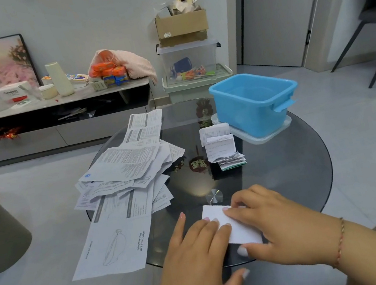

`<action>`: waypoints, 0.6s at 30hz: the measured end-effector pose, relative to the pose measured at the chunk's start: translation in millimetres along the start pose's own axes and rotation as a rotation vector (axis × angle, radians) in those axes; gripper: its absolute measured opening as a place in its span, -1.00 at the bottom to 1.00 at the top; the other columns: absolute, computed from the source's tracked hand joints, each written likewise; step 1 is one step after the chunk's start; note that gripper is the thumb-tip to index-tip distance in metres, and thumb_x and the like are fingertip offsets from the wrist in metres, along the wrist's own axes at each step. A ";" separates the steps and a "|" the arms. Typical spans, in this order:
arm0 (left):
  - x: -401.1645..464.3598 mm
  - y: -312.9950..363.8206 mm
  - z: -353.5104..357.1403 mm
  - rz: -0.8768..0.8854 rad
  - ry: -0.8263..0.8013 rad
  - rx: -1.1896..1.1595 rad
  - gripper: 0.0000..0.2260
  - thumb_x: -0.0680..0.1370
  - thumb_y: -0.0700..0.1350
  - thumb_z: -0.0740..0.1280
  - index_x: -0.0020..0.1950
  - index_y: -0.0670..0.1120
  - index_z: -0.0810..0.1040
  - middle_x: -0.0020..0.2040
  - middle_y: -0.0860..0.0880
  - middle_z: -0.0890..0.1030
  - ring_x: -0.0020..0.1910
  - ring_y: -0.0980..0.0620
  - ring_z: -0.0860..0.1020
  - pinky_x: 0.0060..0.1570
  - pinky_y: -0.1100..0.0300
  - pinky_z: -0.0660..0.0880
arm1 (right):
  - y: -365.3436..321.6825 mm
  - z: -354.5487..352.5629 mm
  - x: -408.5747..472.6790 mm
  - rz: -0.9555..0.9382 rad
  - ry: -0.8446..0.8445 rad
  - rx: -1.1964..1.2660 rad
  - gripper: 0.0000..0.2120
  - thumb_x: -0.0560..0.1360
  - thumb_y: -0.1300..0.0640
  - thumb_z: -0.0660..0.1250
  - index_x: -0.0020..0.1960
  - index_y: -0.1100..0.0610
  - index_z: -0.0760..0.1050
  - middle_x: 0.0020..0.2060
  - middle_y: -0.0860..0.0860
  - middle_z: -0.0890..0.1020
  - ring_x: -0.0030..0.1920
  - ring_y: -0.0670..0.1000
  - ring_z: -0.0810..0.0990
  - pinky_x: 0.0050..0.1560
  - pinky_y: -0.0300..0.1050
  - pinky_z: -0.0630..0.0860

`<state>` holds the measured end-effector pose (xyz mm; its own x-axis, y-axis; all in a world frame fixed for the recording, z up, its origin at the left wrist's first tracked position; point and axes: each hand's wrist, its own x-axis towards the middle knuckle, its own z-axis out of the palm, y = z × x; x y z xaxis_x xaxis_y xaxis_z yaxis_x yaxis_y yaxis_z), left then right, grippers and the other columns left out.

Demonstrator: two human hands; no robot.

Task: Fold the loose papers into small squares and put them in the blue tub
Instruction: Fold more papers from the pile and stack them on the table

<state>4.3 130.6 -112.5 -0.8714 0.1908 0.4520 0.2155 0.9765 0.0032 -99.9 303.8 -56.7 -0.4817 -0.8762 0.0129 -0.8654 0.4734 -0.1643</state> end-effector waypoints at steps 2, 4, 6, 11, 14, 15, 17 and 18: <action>-1.9 2.2 3.8 -0.004 0.031 0.020 -0.44 0.28 0.31 0.27 0.11 -0.03 0.60 0.07 0.02 0.62 0.11 0.01 0.58 0.26 -0.11 0.25 | -4.2 -4.6 -3.9 -0.036 -0.020 -0.035 -0.34 0.37 -0.43 0.11 0.33 -0.05 0.32 0.12 -0.12 0.29 0.09 -0.09 0.26 0.18 -0.21 0.29; -2.7 4.4 8.0 -0.001 0.074 0.034 -0.47 0.29 0.31 0.27 0.03 -0.05 0.63 0.03 0.00 0.62 0.08 0.00 0.58 0.23 -0.10 0.29 | -9.3 -9.1 -7.6 -0.075 -0.039 -0.082 -0.33 0.32 -0.47 0.13 0.20 -0.01 0.41 0.02 -0.10 0.32 -0.01 -0.08 0.27 0.02 -0.22 0.27; -3.2 6.3 10.4 0.014 0.134 0.023 -0.55 0.29 0.25 0.30 -0.05 -0.06 0.64 -0.02 -0.01 0.63 0.03 -0.01 0.54 0.21 -0.04 0.32 | -13.0 -12.9 -9.4 -0.114 -0.051 -0.095 -0.34 0.29 -0.46 0.20 0.16 0.01 0.45 0.00 -0.09 0.34 -0.02 -0.07 0.28 -0.04 -0.20 0.24; -3.0 4.4 8.1 0.039 0.256 -0.042 -0.82 0.41 0.01 0.30 -0.16 -0.08 0.61 -0.19 0.00 0.56 -0.19 -0.01 0.41 -0.04 0.14 0.36 | -3.5 -8.0 -8.3 -0.179 -0.053 0.063 -0.44 0.30 -0.18 0.43 0.26 -0.06 0.42 0.27 -0.18 0.37 0.25 -0.14 0.32 0.20 -0.35 0.18; -3.8 1.2 7.1 0.002 0.293 -0.124 -0.91 0.42 -0.09 0.25 -0.14 -0.02 0.53 -0.20 0.05 0.57 -0.20 0.07 0.48 0.21 0.10 0.37 | 2.2 -3.2 -8.0 -0.174 0.001 0.134 -0.63 0.36 -0.06 0.41 0.15 -0.06 0.49 0.15 -0.21 0.50 0.17 -0.14 0.42 0.16 -0.34 0.34; -4.1 1.1 5.3 -0.028 0.292 -0.147 -0.90 0.41 -0.09 0.24 -0.10 0.00 0.48 -0.19 0.06 0.58 -0.20 0.10 0.49 0.26 0.13 0.34 | 2.5 -3.2 -7.4 -0.158 0.010 0.167 -0.68 0.39 -0.07 0.37 0.12 -0.06 0.51 0.10 -0.21 0.52 0.13 -0.15 0.43 0.14 -0.32 0.38; -5.9 1.9 2.9 -0.098 0.280 -0.198 -0.88 0.40 -0.09 0.23 -0.08 0.02 0.44 -0.18 0.09 0.58 -0.19 0.15 0.47 0.29 0.12 0.35 | 3.3 -1.5 -4.9 -0.125 0.011 0.230 -0.73 0.44 -0.11 0.29 0.09 -0.05 0.54 0.03 -0.20 0.56 0.07 -0.20 0.42 0.08 -0.32 0.38; -7.4 2.6 3.2 -0.144 0.274 -0.231 -0.91 0.40 -0.07 0.23 -0.12 0.01 0.47 -0.14 0.11 0.58 -0.17 0.18 0.46 0.25 0.06 0.42 | 3.4 -0.4 -3.0 -0.108 0.023 0.268 -0.75 0.45 -0.11 0.26 0.05 -0.04 0.56 -0.02 -0.20 0.58 0.03 -0.21 0.43 0.04 -0.35 0.37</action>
<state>9.9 132.1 -118.6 -0.7564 -0.0109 0.6541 0.2204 0.9372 0.2705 -101.4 308.1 -56.9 -0.3948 -0.9163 0.0666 -0.8458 0.3342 -0.4159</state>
